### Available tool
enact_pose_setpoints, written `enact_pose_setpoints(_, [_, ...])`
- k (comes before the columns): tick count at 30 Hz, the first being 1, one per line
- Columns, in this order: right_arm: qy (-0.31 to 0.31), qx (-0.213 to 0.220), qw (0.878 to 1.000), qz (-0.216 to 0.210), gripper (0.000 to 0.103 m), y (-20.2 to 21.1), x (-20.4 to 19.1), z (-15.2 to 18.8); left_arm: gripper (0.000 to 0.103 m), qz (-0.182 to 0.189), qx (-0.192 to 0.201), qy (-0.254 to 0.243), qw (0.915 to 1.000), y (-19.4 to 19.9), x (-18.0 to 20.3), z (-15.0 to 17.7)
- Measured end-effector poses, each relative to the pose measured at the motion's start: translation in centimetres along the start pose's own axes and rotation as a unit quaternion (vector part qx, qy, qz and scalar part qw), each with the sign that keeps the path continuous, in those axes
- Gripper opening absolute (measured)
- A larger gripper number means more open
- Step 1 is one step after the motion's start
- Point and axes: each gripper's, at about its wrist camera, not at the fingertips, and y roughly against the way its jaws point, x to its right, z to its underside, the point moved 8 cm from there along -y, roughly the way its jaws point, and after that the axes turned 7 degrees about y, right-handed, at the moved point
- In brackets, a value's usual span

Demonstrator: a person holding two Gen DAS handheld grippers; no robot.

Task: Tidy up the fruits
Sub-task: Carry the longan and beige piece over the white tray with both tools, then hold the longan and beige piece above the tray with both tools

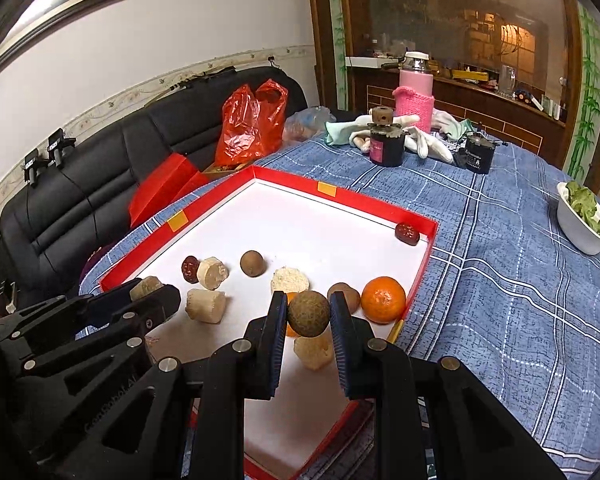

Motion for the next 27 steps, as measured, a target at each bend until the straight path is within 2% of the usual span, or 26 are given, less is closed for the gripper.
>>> enact_pose_setpoints(14, [0.003, -0.024, 1.000, 0.001, 0.022, -2.1, 0.0, 0.0, 0.024, -0.004, -0.017, 0.002, 0.9999, -1.5, -0.3, -0.3])
enact_pose_setpoints(27, [0.004, -0.018, 1.000, 0.005, 0.022, -1.7, 0.0, -0.5, 0.024, 0.003, -0.010, 0.005, 0.9999, -1.4, -0.1, -1.0])
